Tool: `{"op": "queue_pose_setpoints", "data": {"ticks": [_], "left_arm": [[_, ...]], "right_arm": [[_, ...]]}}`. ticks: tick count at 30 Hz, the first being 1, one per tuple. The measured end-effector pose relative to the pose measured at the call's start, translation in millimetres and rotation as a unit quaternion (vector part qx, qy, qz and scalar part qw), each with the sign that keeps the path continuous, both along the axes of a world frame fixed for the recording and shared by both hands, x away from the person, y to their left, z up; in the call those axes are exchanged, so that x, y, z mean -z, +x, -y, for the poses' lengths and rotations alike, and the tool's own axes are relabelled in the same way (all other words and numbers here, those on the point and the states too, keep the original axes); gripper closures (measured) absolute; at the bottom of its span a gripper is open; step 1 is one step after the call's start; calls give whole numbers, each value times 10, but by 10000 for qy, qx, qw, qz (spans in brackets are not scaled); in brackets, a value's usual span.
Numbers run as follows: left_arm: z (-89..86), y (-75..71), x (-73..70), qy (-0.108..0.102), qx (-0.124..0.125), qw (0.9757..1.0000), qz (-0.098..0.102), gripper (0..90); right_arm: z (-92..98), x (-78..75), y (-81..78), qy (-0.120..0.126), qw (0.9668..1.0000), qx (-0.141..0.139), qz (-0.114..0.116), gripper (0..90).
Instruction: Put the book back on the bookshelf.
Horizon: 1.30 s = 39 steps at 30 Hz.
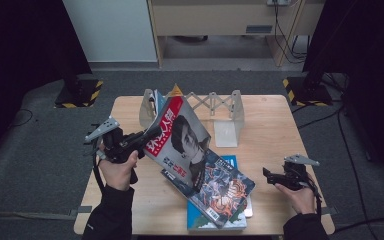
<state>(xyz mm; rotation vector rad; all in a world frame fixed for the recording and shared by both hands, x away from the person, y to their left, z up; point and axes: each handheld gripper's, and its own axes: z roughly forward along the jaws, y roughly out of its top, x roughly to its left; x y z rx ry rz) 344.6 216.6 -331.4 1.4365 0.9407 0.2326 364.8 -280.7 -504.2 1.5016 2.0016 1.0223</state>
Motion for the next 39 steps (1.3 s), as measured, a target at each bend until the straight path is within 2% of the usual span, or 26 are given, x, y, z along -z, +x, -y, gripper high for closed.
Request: {"op": "queue_pose_setpoints", "data": {"ticks": [7,13,19,24,30,39], "left_arm": [[-251,-45,-52,-115,-265,9996,74,865],[-429,-48,-90,-52,-513,9986,75,865],[-565,-18,-128,-5,-662,9978,30,865],[-601,42,-175,120,-699,9975,-12,865],[-563,134,-156,235,-728,9971,-56,865],[-650,258,-118,238,-901,9955,-188,865]], "right_arm": [[-1,6,2,-17,10000,-1,-12,86],[-3,10,5,-41,10000,-18,-23,86],[-7,23,9,-59,10000,-7,-56,85],[-6,27,11,-77,9999,-20,-62,85],[-7,31,12,-75,9999,-23,-70,86],[-6,35,17,-72,9999,-35,-88,85]]}}
